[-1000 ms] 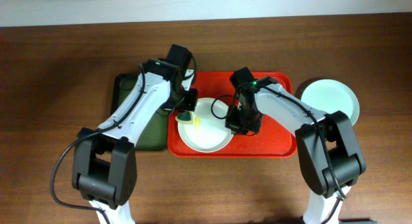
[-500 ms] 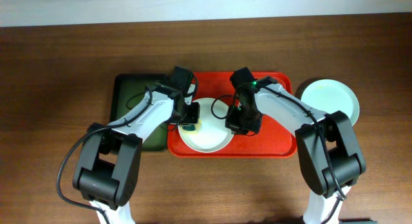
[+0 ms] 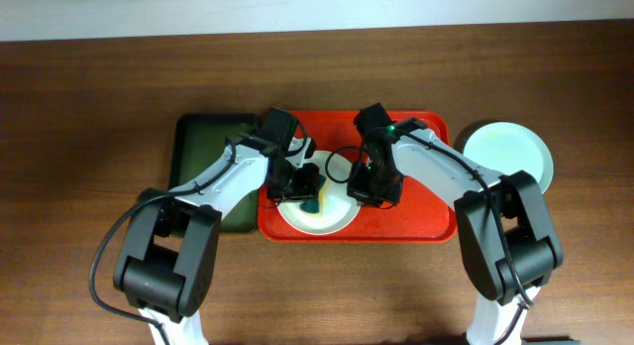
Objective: Clean dirty plates on tray and stack at the side
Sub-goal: 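Scrub the white plate's yellow smear with the sponge in the left gripper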
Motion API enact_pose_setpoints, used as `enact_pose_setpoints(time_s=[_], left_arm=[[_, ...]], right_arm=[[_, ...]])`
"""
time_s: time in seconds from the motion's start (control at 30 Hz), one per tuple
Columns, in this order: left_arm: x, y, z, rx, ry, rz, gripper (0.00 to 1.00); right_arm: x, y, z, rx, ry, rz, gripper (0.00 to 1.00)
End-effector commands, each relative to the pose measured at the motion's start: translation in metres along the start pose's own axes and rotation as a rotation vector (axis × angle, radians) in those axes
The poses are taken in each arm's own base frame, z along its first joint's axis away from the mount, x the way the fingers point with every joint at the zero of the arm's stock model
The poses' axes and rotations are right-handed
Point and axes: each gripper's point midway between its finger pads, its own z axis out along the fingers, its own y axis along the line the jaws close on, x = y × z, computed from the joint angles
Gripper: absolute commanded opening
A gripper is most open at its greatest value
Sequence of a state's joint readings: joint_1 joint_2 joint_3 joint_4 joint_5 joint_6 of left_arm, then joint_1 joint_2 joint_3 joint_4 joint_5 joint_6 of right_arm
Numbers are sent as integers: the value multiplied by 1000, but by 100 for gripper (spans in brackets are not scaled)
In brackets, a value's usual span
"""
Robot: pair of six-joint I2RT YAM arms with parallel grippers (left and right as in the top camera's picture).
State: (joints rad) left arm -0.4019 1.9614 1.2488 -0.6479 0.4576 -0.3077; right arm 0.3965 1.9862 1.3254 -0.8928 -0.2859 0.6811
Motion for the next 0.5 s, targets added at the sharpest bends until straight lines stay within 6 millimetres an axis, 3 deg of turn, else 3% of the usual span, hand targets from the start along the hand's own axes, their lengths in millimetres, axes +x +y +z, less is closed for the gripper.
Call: enact_pose_setpoints(time_s=[0.0, 0.07, 0.13, 0.27, 0.3, 0.47], left_arm=[[-33, -5, -45, -48, -114, 17, 0], [-43, 2, -73, -141, -184, 18, 0], [-44, 6, -82, -199, -212, 25, 0], [-33, 3, -58, -210, -165, 51, 0], [-32, 6, -52, -231, -157, 54, 0], [-28, 46, -20, -405, -97, 36, 0]], right_arm=[[3, 0, 3, 13, 1, -6, 5], [3, 0, 3, 13, 1, -6, 5], [3, 0, 3, 13, 1, -6, 5], [3, 0, 3, 13, 1, -6, 6], [3, 0, 3, 13, 2, -6, 10], [3, 0, 3, 13, 1, -6, 12]])
